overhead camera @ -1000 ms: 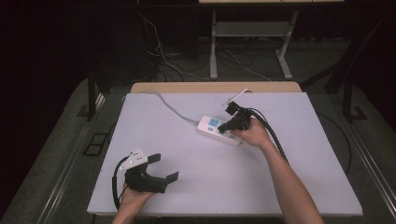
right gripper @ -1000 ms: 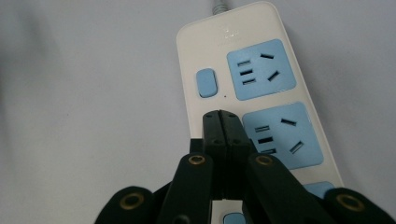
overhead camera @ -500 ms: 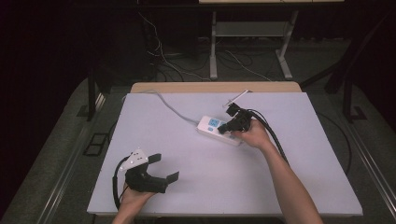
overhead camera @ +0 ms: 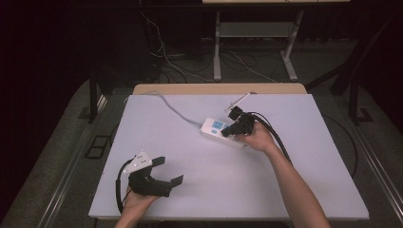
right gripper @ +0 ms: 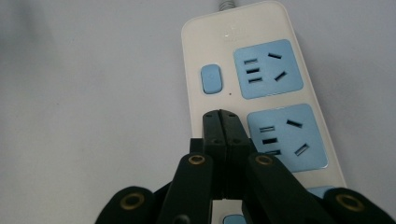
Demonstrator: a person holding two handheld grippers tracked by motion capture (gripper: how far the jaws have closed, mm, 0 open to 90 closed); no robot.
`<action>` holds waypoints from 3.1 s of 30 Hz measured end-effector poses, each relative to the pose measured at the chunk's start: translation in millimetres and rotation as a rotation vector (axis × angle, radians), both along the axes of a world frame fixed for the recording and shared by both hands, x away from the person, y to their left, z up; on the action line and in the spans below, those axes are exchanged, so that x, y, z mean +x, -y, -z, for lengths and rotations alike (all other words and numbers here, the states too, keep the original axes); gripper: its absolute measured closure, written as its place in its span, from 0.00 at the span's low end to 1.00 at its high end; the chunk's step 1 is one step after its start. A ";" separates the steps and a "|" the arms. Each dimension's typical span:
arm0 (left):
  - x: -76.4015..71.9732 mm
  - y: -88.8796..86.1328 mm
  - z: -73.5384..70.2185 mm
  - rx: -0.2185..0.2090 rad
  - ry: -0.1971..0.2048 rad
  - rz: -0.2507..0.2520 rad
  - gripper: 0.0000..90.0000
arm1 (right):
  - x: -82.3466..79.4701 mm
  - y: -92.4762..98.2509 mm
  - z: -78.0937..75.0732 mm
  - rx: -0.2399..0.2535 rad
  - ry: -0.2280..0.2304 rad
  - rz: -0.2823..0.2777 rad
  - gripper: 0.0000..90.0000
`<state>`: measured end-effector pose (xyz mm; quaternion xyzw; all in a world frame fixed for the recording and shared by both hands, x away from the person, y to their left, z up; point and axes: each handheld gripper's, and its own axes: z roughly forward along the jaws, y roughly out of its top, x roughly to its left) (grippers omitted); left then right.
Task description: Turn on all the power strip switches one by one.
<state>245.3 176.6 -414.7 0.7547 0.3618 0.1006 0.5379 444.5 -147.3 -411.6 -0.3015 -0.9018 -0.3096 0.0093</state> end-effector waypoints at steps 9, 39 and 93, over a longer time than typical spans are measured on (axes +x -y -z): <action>0.3 -2.2 0.0 -0.006 0.001 -0.006 0.00 | 0.9 3.2 1.4 0.028 -0.010 0.012 1.00; 0.2 -3.5 -0.6 -0.012 -0.002 -0.010 0.00 | 7.5 5.1 -26.9 0.030 0.003 0.019 1.00; 0.0 -6.6 -1.1 -0.017 0.000 -0.015 0.00 | 27.4 -34.0 -4.2 0.019 -0.059 -0.005 1.00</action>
